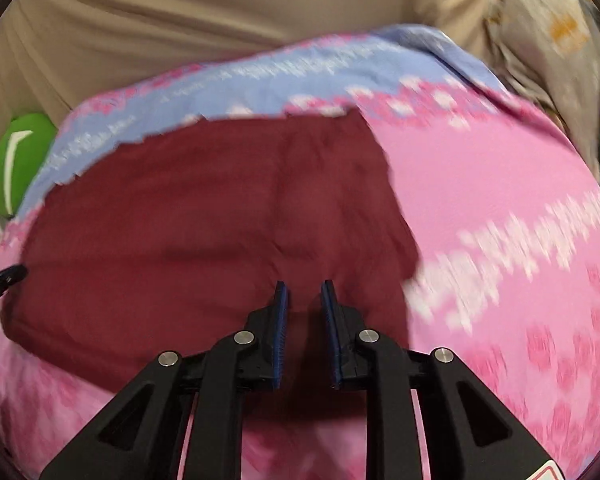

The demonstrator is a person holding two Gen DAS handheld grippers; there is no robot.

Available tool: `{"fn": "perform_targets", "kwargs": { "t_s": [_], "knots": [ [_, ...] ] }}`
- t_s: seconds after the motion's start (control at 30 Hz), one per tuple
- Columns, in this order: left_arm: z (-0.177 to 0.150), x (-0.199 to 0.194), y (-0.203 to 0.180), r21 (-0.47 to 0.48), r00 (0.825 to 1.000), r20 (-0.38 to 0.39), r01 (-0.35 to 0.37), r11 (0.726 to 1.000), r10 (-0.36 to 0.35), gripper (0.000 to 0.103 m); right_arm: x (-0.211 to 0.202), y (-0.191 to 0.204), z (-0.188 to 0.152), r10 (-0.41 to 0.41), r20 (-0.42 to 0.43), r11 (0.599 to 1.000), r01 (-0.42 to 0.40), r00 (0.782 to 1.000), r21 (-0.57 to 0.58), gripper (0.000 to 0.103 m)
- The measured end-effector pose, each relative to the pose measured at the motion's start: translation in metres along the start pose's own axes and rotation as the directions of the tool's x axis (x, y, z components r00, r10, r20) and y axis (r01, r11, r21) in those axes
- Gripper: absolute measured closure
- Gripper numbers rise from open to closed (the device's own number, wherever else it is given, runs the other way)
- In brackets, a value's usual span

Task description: Fold large clothes

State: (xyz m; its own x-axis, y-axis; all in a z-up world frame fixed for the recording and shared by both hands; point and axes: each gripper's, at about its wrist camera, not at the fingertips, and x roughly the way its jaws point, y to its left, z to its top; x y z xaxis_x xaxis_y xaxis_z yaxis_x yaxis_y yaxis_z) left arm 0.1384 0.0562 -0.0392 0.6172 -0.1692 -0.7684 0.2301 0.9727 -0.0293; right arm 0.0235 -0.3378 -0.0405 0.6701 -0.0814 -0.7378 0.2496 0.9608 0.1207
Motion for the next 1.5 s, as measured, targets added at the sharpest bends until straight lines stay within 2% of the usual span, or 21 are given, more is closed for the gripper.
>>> {"fn": "perform_targets", "kwargs": {
  "t_s": [0.07,0.13,0.2,0.27,0.33,0.37,0.43,0.57,0.67,0.77,0.87,0.97,1.03,1.17,1.23,1.37,1.4,1.47,1.5],
  "knots": [
    [-0.022,-0.001,0.011,-0.021,1.0,0.004,-0.014,1.0,0.014,0.064,-0.003,-0.018,-0.016,0.023,-0.011,0.999,-0.023,1.0,0.031,0.095],
    [-0.031,-0.006,0.018,-0.038,0.998,0.009,-0.056,0.998,0.056,0.064,-0.004,-0.026,-0.023,0.015,-0.025,0.999,-0.014,1.0,0.037,0.096],
    [-0.034,-0.008,0.025,-0.065,0.998,0.005,-0.062,0.996,0.063,0.064,-0.003,-0.026,-0.025,-0.009,-0.028,1.0,0.01,1.0,0.027,0.096],
    [-0.037,-0.013,0.029,-0.083,0.997,0.003,-0.071,0.994,0.072,0.064,-0.004,-0.024,-0.023,-0.035,-0.034,0.999,0.036,0.999,0.032,0.095],
    [-0.04,-0.026,0.032,-0.107,0.996,0.015,-0.089,0.99,0.091,0.063,-0.013,-0.017,-0.014,-0.062,-0.016,0.997,0.062,0.998,0.041,0.087],
    [-0.041,-0.032,0.035,-0.122,0.995,0.026,-0.092,0.988,0.095,0.056,-0.019,-0.012,-0.007,-0.051,0.009,0.998,0.051,0.999,0.035,0.085],
    [-0.041,-0.044,0.042,-0.158,0.994,0.053,-0.086,0.984,0.095,0.048,-0.03,0.007,0.011,-0.007,0.058,1.0,0.007,0.998,0.005,0.084],
    [-0.035,-0.055,0.053,-0.221,0.993,0.081,-0.062,0.973,0.082,0.04,-0.025,0.07,0.057,0.13,0.08,0.989,-0.123,0.988,-0.087,0.084],
    [-0.03,-0.056,0.063,-0.278,0.995,0.088,-0.025,0.96,0.052,0.035,-0.001,0.12,0.084,0.166,0.064,0.974,-0.153,0.984,-0.165,0.084],
    [-0.025,-0.051,0.072,-0.325,0.996,0.083,0.008,0.946,0.02,0.03,0.036,0.156,0.107,0.229,-0.015,0.958,-0.228,0.973,-0.173,0.084],
    [-0.022,-0.038,0.082,-0.369,0.998,0.065,0.04,0.928,-0.018,0.028,0.075,0.177,0.121,0.207,-0.07,0.962,-0.216,0.976,-0.169,0.084],
    [-0.022,-0.026,0.088,-0.397,0.999,0.04,0.042,0.917,-0.029,0.028,0.109,0.192,0.119,0.227,-0.155,0.96,-0.247,0.962,-0.129,0.083],
    [-0.022,-0.018,0.091,-0.412,0.998,0.025,0.059,0.909,-0.054,0.028,0.126,0.195,0.114,0.209,-0.186,0.962,-0.236,0.96,-0.135,0.084],
    [-0.019,-0.004,0.09,-0.435,0.99,0.013,0.133,0.89,-0.142,0.025,0.137,0.199,0.103,0.206,-0.2,0.957,-0.24,0.958,-0.161,0.084],
    [-0.016,0.001,0.089,-0.44,0.987,0.018,0.153,0.885,-0.162,0.022,0.138,0.2,0.099,0.207,-0.199,0.956,-0.241,0.958,-0.169,0.084],
    [-0.008,0.009,0.085,-0.439,0.98,0.035,0.189,0.878,-0.194,0.022,0.138,0.203,0.094,0.2,-0.176,0.953,-0.234,0.964,-0.195,0.084],
    [-0.005,0.011,0.084,-0.435,0.98,0.033,0.191,0.88,-0.197,0.022,0.138,0.202,0.095,0.205,-0.176,0.953,-0.238,0.963,-0.188,0.084],
    [-0.001,0.013,0.081,-0.431,0.98,0.028,0.192,0.882,-0.199,0.034,0.134,0.198,0.101,0.229,-0.178,0.954,-0.257,0.957,-0.154,0.083],
    [-0.001,0.013,0.081,-0.428,0.978,0.025,0.198,0.882,-0.208,0.035,0.129,0.195,0.105,0.256,-0.17,0.951,-0.28,0.952,-0.13,0.082]
  ]
}}
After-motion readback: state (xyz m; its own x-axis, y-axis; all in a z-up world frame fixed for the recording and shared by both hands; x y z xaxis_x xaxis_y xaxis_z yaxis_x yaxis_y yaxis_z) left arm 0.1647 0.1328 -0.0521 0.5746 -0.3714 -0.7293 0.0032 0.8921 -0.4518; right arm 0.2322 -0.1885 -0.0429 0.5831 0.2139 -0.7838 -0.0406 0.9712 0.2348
